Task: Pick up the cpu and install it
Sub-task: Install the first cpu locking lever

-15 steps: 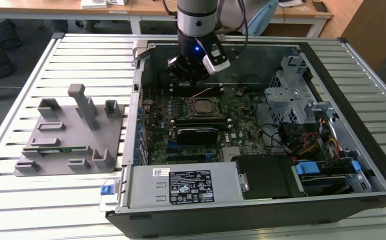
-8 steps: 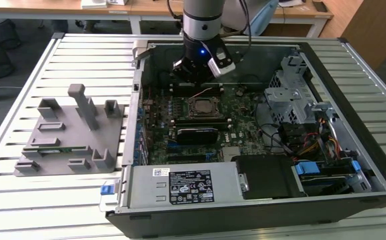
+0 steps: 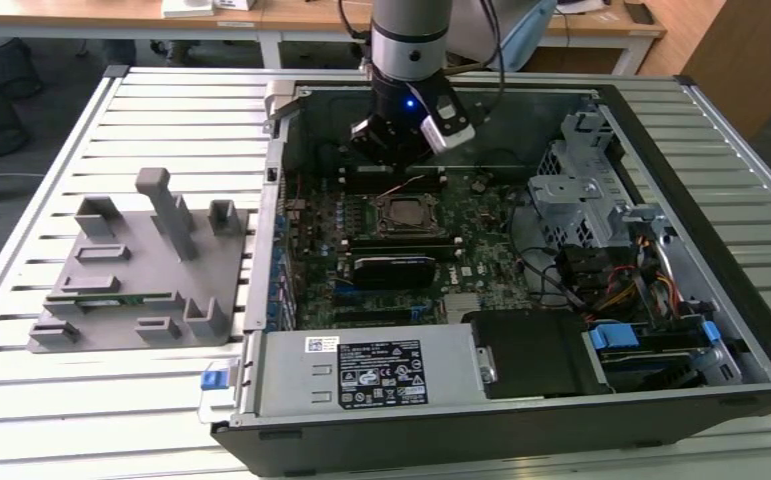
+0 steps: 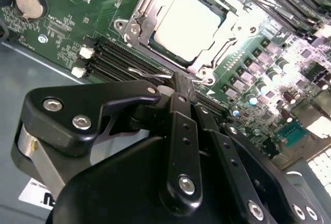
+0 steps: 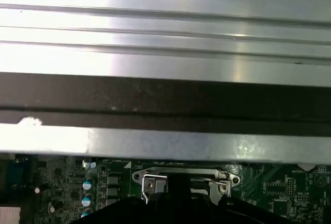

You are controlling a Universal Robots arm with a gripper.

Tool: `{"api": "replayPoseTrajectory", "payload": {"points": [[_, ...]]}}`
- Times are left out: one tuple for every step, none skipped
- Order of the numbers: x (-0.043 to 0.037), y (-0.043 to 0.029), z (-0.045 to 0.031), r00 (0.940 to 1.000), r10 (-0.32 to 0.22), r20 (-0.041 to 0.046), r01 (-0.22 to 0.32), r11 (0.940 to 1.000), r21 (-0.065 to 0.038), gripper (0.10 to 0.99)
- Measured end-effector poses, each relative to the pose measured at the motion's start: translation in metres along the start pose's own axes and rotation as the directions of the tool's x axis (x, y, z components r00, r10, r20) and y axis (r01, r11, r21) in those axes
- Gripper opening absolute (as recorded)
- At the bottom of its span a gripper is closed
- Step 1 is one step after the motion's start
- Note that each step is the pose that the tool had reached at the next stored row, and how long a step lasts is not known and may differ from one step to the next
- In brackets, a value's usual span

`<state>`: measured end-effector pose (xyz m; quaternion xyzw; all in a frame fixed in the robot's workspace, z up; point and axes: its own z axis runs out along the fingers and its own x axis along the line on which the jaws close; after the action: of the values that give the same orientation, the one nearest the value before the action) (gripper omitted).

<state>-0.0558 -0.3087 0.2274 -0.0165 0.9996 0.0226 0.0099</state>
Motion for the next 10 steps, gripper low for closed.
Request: {"api": "replayPoseTrajectory", "payload": {"points": [[-0.0001,0.0008,0.0006,1.0000,-0.004,0.0001,0.004,1.0000,0.000,0.106],[-0.0002,0.0019,0.0014,1.0000,-0.005,0.0002,0.005,1.0000,0.000,0.106],[-0.0005,0.0032,0.0021,1.0000,-0.005,0.0002,0.005,1.0000,0.000,0.106],[-0.0011,0.0046,0.0029,1.0000,-0.005,0.0003,0.005,1.0000,0.000,0.106],[-0.0016,0.0058,0.0035,1.0000,-0.005,0.0002,0.005,1.0000,0.000,0.106],[-0.0024,0.0065,0.0041,1.0000,-0.005,0.0002,0.005,1.0000,0.000,0.106],[-0.0035,0.0069,0.0046,1.0000,-0.005,0.0002,0.005,1.0000,0.000,0.106],[-0.0047,0.0071,0.0050,1.0000,-0.005,0.0002,0.005,1.0000,0.000,0.106],[-0.0062,0.0071,0.0054,1.0000,-0.005,0.0003,0.005,1.0000,0.000,0.106],[-0.0077,0.0071,0.0058,1.0000,-0.005,0.0004,0.005,1.0000,0.000,0.106]]}}
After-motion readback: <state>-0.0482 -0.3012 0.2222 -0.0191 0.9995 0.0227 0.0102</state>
